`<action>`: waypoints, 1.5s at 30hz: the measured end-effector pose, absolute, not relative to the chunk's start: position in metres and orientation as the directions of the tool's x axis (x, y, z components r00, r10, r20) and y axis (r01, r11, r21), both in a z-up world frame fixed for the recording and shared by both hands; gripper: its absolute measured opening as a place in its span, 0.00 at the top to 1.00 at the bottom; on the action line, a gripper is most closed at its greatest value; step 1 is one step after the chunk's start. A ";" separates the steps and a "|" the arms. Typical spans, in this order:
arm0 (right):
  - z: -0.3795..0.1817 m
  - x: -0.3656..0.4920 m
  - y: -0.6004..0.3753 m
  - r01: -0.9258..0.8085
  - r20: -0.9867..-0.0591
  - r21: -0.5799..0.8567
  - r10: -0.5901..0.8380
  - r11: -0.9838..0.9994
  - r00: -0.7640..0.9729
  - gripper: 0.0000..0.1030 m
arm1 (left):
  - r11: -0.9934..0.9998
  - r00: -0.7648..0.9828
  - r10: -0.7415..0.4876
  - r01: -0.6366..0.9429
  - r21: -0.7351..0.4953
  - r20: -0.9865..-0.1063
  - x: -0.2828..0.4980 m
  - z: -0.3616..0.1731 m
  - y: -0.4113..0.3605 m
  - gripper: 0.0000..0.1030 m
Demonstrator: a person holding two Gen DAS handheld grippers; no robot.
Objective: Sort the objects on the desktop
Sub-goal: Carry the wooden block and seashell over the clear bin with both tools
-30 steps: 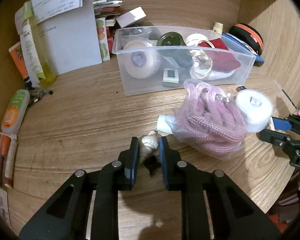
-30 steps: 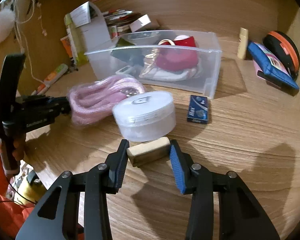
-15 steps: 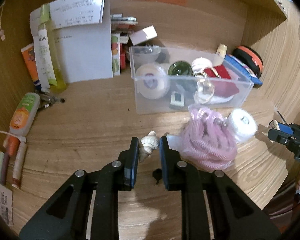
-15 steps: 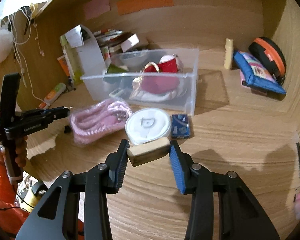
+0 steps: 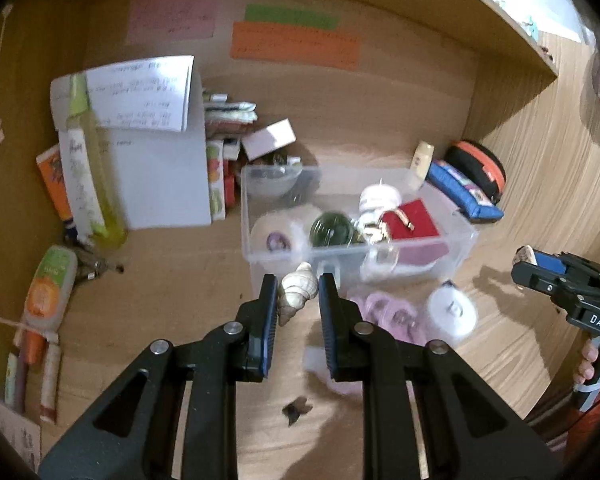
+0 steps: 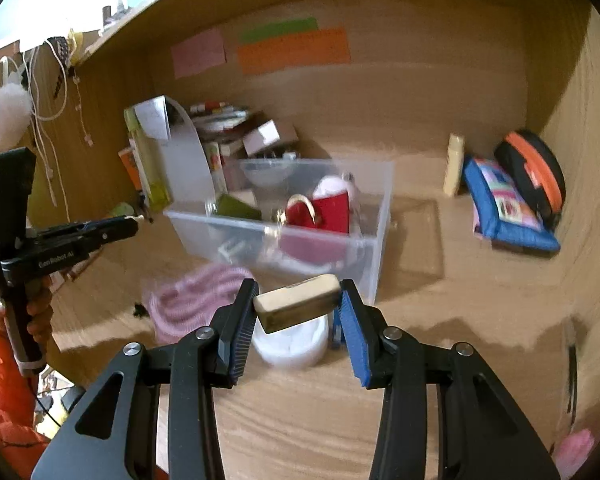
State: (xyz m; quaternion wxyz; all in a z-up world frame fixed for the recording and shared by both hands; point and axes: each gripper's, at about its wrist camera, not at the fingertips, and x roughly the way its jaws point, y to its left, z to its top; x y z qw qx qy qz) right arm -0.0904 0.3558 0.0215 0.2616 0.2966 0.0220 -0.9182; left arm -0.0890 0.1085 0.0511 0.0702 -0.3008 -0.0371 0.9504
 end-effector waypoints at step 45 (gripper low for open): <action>0.007 -0.227 0.305 0.415 -0.607 0.137 -0.407 -0.899 -0.682 0.63 | -0.964 -0.699 0.261 -0.217 -0.151 -0.665 -0.225 0.035 0.161 0.81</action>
